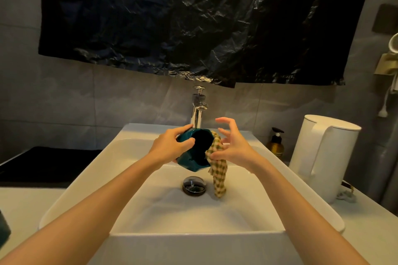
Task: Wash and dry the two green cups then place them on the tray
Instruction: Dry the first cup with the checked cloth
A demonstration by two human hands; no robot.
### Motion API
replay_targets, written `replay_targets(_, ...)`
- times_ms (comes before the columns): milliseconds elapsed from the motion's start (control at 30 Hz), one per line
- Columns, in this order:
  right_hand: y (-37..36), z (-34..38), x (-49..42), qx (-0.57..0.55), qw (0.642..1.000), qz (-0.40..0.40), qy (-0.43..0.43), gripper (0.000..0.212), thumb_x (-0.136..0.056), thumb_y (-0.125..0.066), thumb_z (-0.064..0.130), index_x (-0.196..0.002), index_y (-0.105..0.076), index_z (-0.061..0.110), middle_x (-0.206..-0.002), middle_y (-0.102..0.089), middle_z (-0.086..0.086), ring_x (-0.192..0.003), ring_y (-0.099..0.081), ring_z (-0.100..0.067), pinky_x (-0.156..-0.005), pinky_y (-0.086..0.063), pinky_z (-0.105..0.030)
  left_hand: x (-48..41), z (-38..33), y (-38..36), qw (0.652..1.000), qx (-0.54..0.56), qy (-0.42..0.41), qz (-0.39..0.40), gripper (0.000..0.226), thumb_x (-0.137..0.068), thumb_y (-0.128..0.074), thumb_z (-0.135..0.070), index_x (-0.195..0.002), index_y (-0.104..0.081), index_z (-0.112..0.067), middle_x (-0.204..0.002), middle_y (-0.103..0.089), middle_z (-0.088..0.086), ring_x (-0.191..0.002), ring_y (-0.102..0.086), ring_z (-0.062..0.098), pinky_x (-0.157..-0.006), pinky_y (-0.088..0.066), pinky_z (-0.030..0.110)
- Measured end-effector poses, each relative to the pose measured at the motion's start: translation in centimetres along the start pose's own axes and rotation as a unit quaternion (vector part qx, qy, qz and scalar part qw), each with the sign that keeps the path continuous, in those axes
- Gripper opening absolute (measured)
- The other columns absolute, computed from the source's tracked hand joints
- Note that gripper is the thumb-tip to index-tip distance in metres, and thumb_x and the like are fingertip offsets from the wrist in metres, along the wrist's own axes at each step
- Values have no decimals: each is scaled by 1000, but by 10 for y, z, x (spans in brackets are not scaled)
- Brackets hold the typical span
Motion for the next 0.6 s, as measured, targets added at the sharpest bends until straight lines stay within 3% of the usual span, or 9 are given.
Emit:
replay_targets(133,5,-12,0,66,994,-71,-59,75,-70,-83,29,-124,-31,25,-131,-54,-8,-100,-61,-18,-85,-55,-34,0,0,0,1000,12,0,-2,49,-90,-57,-31,-136,-43,-39,-129,-56,-1,-110,-56,25,-74,-59,41)
replay_targets(267,7,-22,0,153,977,-58,-140,56,-76,-69,56,-98,-62,4,-94,-68,-9,-83,-66,-18,-72,-59,-36,-1,-3,1,999,42,5,-9,49,-91,-57,-28,-137,-43,-37,-127,-56,1,-109,-56,27,-72,-59,43)
replay_targets(333,6,-20,0,191,973,-52,-115,53,-80,-64,56,-88,-70,4,-86,-71,-10,-72,-67,-16,-70,-57,-35,-1,-2,2,999,41,7,-12,49,-91,-57,-28,-137,-43,-37,-126,-56,2,-109,-56,27,-72,-59,43)
replay_targets(500,10,-16,-3,217,973,-40,-59,39,-92,-58,41,-90,-73,4,-83,-73,-9,-68,-70,-13,-74,-59,-38,-1,1,3,999,44,24,-18,49,-92,-56,-27,-138,-43,-33,-131,-53,4,-112,-54,28,-71,-59,41)
replay_targets(600,18,-11,1,309,942,-125,-29,43,-99,-43,39,-78,-64,9,-73,-67,-5,-69,-65,-22,-68,-54,-40,-3,2,6,998,40,31,-32,49,-93,-55,-27,-139,-42,-32,-134,-51,5,-113,-53,29,-69,-57,39)
Point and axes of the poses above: each hand's wrist, its own x-axis away from the middle knuckle, its own y-axis out of the back of the hand, z = x × y, the point moved 3 cm from there along -x, towards the middle knuckle
